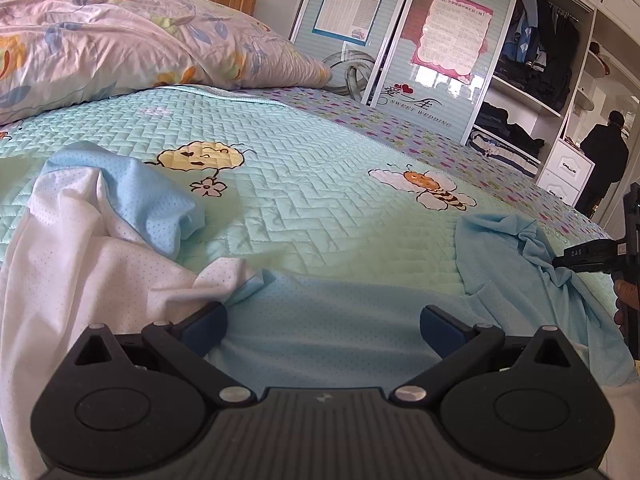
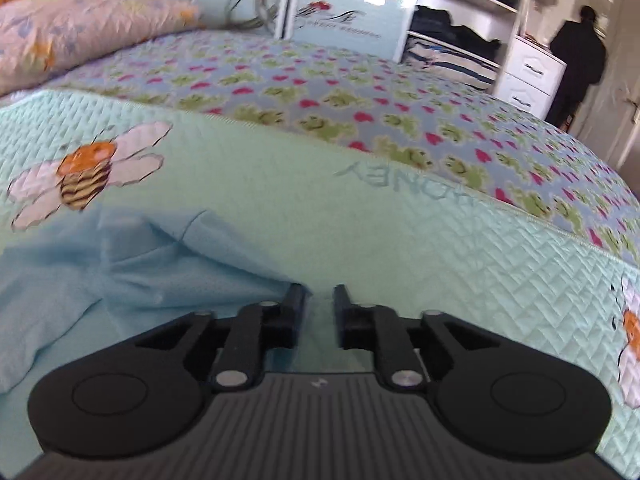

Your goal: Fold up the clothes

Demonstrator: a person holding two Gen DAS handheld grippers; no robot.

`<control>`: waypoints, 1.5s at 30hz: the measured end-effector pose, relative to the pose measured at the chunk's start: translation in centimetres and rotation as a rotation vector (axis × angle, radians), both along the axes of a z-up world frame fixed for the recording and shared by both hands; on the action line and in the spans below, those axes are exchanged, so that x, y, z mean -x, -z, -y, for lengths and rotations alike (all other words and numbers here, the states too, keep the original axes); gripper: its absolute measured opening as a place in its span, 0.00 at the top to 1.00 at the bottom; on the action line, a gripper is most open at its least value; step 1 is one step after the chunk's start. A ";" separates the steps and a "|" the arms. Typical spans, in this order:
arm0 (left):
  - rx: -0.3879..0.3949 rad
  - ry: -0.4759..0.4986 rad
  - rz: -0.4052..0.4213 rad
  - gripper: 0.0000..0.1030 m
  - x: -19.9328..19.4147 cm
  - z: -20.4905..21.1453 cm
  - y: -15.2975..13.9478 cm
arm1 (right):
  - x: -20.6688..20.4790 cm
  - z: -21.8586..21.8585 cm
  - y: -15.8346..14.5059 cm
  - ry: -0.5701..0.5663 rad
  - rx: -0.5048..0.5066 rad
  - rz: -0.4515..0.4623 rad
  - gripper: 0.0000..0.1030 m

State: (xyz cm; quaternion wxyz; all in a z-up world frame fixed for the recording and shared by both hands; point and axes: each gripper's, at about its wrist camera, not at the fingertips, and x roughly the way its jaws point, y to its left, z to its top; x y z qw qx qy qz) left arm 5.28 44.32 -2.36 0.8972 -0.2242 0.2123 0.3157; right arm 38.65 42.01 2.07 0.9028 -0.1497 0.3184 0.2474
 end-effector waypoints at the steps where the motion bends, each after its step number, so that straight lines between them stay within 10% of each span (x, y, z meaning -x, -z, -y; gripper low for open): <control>1: 0.000 0.000 0.000 0.00 0.0 0.0 0.0 | -0.4 0.6 0.0 0.033 -0.020 -0.013 0.50; 2: 0.000 0.000 0.000 0.00 0.0 0.0 0.0 | -0.8 1.2 -0.2 0.063 -0.040 -0.029 0.38; 6: -0.001 0.000 -0.002 0.00 0.0 0.0 0.0 | -0.4 3.4 -2.0 0.137 -0.211 -0.056 0.42; 10: -0.002 -0.001 -0.003 0.00 -0.1 0.0 0.0 | 3.3 1.9 -3.3 -0.041 -0.255 -0.034 0.45; 14: -0.002 -0.001 -0.002 0.00 -0.1 0.0 0.0 | 3.9 0.5 -1.5 -0.145 -0.428 -0.364 0.45; 19: 0.002 -0.002 0.002 0.00 0.0 0.0 0.0 | 4.4 -0.7 0.1 -0.107 -0.498 -0.479 0.45; 39: 0.009 -0.008 0.012 0.00 0.2 0.0 0.0 | 3.5 -2.3 1.4 -0.043 -0.704 -0.612 0.44; 45: 0.010 -0.010 0.013 0.00 0.2 0.1 0.0 | 4.0 -1.9 1.5 -0.048 -0.624 -0.592 0.91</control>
